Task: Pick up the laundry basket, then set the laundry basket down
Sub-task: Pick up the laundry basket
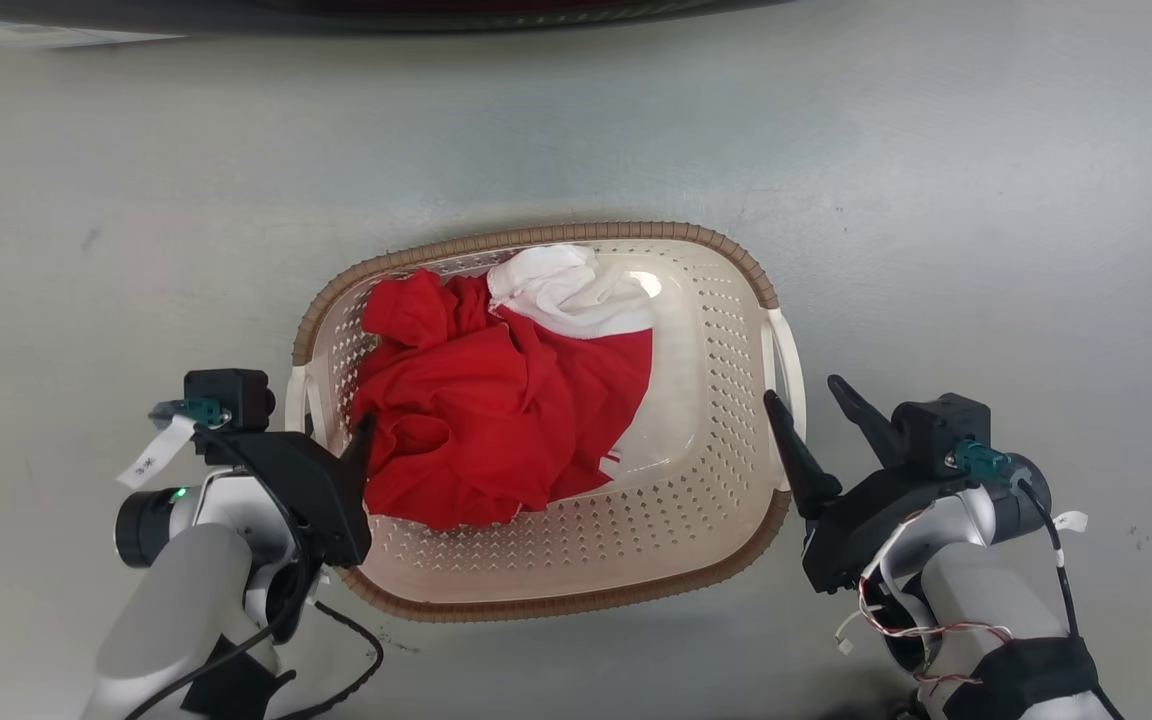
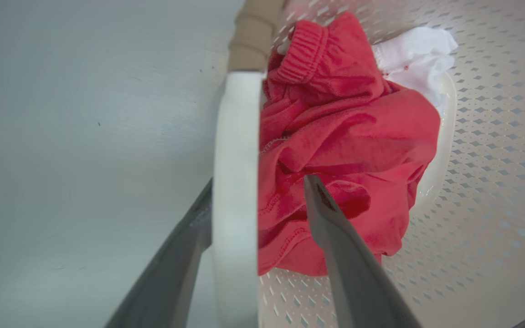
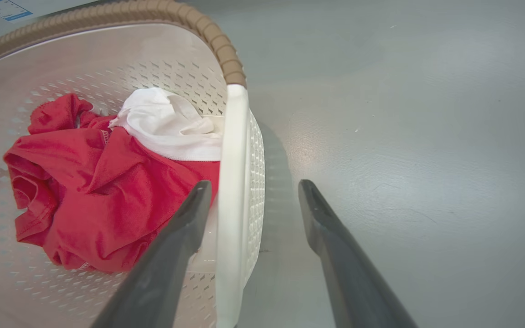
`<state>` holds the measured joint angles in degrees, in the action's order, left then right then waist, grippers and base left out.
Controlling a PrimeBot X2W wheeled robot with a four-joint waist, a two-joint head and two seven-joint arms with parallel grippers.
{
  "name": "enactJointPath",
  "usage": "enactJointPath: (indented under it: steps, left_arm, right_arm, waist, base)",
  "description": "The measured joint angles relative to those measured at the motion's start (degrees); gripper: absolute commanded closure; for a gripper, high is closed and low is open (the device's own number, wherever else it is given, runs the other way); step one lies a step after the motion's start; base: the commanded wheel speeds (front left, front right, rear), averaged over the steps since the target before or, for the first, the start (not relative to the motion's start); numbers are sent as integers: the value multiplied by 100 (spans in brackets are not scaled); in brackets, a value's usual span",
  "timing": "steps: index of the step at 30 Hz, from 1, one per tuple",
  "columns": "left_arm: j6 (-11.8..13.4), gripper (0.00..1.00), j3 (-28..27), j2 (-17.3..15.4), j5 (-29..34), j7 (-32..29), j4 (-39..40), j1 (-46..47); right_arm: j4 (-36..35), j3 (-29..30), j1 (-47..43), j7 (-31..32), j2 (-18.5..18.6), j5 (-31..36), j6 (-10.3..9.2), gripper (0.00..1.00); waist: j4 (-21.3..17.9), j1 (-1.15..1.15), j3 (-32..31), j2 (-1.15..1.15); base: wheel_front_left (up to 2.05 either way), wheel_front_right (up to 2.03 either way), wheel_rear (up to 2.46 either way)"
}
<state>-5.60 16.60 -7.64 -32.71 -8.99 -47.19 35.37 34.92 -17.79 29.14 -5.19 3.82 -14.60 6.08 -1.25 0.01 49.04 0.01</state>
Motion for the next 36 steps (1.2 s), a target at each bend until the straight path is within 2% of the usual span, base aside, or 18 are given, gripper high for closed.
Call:
enactJointPath:
  steps: [1, 2, 23, 36]
  left_arm:
    - [-1, 100, 4, 8, 0, 1, -49, 25]
    - [-2, 100, 3, 18, -9, 1, -100, 65]
    - [-103, 100, 119, 219, -214, 104, -983, 473]
    - [-103, 100, 263, 347, -387, -282, -1532, 801]
  right_arm:
    - [44, -7, 32, -1, -1, -14, 5, 67]
    - [81, -13, 65, -1, -1, -18, 7, 100]
    - [856, -191, 504, -18, -27, -313, 83, 100]
    - [1800, -374, 1168, 704, -29, -436, 100, 100]
  waist:
    - [3, 0, 6, 0]
    - [5, -1, 11, 0]
    - [52, -1, -207, -1]
    - [67, -1, -964, -1]
  base:
    - [0, 0, 0]
    - [0, 0, 0]
    - [0, 0, 0]
    - [0, 0, 0]
